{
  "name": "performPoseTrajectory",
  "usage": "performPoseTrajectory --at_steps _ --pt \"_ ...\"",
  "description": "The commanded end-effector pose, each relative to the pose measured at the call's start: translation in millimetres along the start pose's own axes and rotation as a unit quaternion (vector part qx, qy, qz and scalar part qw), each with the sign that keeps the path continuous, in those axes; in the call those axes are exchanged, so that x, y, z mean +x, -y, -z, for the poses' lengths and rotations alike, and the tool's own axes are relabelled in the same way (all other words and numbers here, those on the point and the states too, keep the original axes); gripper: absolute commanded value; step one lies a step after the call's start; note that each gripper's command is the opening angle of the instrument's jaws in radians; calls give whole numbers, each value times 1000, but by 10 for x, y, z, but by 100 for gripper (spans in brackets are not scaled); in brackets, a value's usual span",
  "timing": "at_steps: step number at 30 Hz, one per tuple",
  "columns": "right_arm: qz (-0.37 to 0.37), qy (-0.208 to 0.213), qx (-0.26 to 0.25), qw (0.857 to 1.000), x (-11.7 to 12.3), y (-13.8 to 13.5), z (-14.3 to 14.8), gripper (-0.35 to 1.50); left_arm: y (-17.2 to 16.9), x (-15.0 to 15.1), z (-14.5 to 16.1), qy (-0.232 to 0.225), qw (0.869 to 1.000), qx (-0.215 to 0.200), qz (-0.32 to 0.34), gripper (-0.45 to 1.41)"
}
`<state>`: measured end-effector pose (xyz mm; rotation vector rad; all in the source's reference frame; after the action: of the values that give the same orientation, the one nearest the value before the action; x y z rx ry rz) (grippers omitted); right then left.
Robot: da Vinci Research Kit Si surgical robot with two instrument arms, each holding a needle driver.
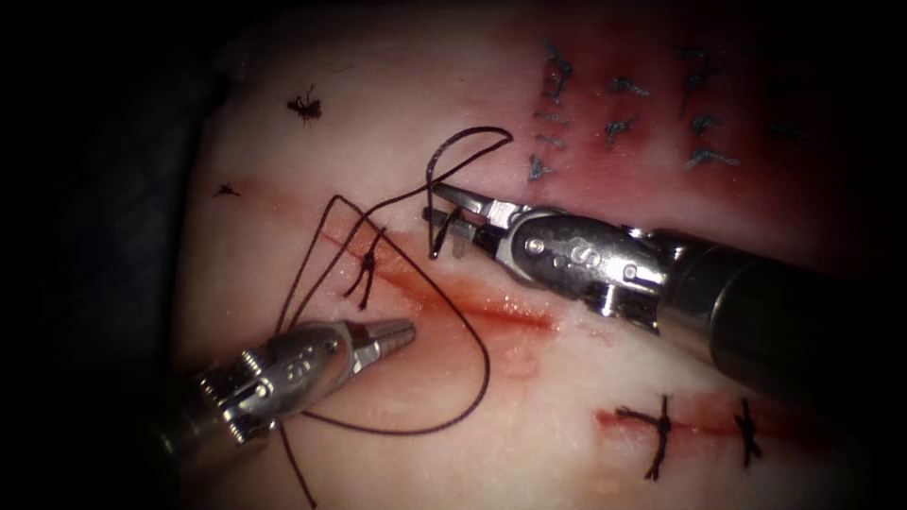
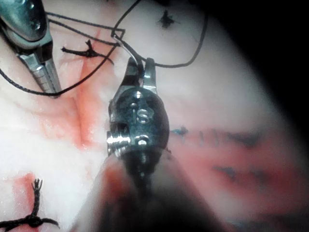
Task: Wound Closure
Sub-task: Throw the needle through the top of the cut.
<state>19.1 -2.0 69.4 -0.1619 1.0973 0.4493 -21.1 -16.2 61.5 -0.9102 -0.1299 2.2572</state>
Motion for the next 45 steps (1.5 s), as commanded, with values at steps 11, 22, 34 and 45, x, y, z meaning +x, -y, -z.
performPoseTrajectory --at_steps 11,22,34,45 --pt "-188 -10 4 982 -16 -12 -9 -35 4 13 8 5 1000 -3 9 -35" --pt "-335 5 29 942 -33 -13 -19 -35 1 16 11 3 1000 -1 12 -35" --pt "-438 33 63 896 -27 5 -28 -35 3 21 14 2 1000 -1 10 -35" --pt "-546 41 84 833 -19 22 -29 -35 6 26 16 -2 1000 0 8 -35"
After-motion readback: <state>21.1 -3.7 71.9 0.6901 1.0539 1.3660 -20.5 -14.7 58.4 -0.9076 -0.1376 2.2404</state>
